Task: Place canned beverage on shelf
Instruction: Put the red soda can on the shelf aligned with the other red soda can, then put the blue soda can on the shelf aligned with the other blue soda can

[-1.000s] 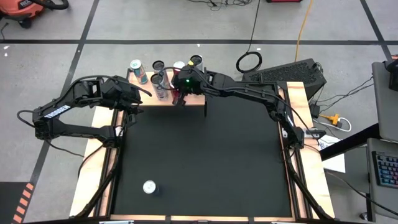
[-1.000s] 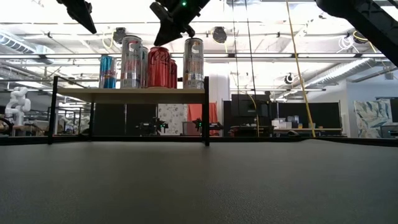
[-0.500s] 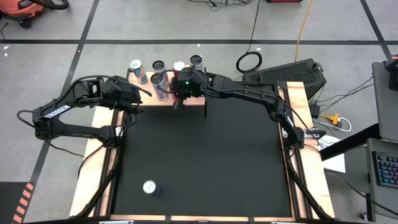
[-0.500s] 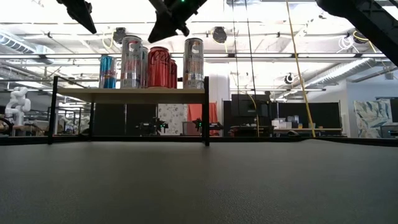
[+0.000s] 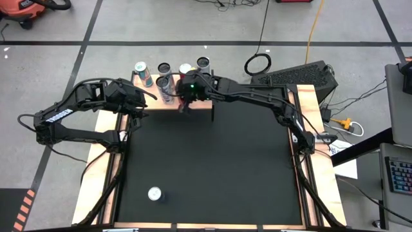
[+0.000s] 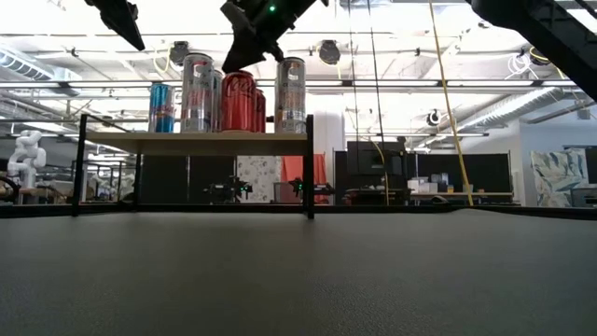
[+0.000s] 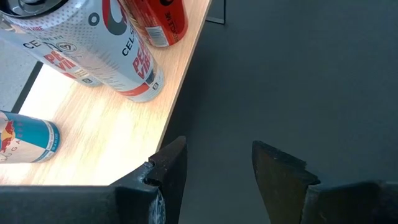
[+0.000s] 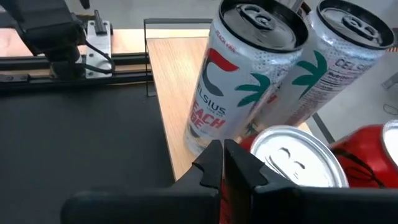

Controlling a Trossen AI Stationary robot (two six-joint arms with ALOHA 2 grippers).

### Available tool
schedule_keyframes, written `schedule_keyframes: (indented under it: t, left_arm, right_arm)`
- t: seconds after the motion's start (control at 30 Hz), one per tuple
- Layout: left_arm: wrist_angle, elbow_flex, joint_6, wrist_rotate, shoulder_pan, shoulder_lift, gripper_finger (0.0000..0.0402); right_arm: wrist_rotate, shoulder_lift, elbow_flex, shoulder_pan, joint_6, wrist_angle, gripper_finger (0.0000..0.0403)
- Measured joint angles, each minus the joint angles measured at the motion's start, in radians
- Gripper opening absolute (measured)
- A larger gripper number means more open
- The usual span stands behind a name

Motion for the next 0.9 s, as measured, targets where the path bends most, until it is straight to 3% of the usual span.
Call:
schedule_keyframes:
  t: [0.6, 0.9]
  left_arm:
    - [0.000, 0.000, 0.000, 0.000, 0.000, 0.000, 0.0180]
    - [-0.001, 0.000, -0.001, 0.000, 0.000, 0.000, 0.0180]
  right_arm:
    - [0.000, 0.004, 0.000, -0.024, 0.011, 0.029, 0.0000]
    - [0.003, -0.008, 0.000, 0.037, -0.049, 0.045, 0.0000]
